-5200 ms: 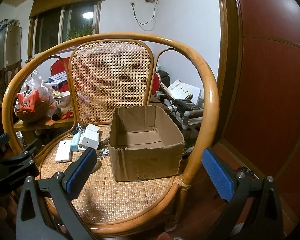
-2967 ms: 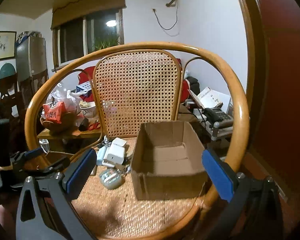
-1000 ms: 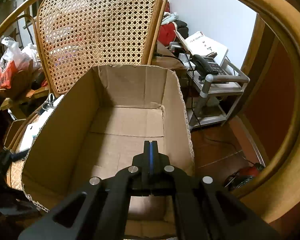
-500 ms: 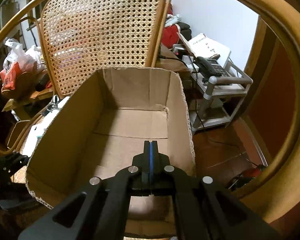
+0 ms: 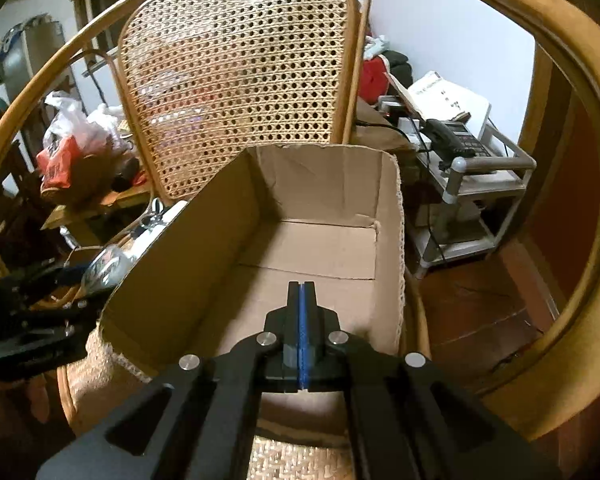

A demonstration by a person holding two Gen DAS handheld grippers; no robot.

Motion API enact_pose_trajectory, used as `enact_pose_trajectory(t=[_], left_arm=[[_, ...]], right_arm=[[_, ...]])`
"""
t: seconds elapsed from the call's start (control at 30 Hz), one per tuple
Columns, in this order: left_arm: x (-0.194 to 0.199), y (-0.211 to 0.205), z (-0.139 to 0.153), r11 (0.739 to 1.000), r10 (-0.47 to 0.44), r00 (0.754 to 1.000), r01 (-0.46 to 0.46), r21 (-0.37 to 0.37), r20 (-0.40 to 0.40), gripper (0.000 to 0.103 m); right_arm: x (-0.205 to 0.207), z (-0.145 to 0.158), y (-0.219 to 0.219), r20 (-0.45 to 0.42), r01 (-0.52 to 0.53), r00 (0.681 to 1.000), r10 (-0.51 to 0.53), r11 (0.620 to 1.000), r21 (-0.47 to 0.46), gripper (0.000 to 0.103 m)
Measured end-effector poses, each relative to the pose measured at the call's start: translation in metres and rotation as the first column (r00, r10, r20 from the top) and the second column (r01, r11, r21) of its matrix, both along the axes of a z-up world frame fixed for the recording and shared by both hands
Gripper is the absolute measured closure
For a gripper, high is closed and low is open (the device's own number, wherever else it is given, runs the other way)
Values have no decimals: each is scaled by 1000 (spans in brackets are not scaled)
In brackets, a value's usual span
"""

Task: Organize rigid objects
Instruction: 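Lift the charm with the left gripper and carry it toward the box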

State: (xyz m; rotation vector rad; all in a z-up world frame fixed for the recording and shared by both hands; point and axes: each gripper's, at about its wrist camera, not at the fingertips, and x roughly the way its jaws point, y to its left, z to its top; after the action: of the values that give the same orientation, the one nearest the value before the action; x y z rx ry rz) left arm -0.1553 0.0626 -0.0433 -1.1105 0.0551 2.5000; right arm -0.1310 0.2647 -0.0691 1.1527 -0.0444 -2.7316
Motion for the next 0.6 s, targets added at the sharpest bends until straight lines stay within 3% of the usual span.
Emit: enact_pose_trajectory(t=[0.13,0.23,0.3,0.37,0.4,0.43,0.6], left_arm=[[-1,-6,-2,1000,3,1000,-3,2,0,46],[2,-8,-6,1000,3,1000,-3,-13,11,46],[4,-8,-12,1000,-1,1000,2,-25,27,46],[5,-8,-21,999,-7,999,9,-39,47,46],[6,-8,-25,999,-12,998,15,-46,59,46],[7,-8,-28,998,-15,998,19,-54,66,46],[9,-10,-36,997,-16,997,21,-73,71,47]], right_arm=[[4,3,-5,-24,24,999,-23,998,56,102],[14,18,-10,-112,96,990,-81,986,139,99],[19,27,-7,-158,175,976,-151,973,150,79],[20,30,-4,-174,209,967,-184,968,137,31],[19,30,-4,-174,218,966,-194,967,135,22],[18,29,-4,-169,226,965,-202,964,140,16],[9,21,-6,-138,261,962,-237,944,203,16]])
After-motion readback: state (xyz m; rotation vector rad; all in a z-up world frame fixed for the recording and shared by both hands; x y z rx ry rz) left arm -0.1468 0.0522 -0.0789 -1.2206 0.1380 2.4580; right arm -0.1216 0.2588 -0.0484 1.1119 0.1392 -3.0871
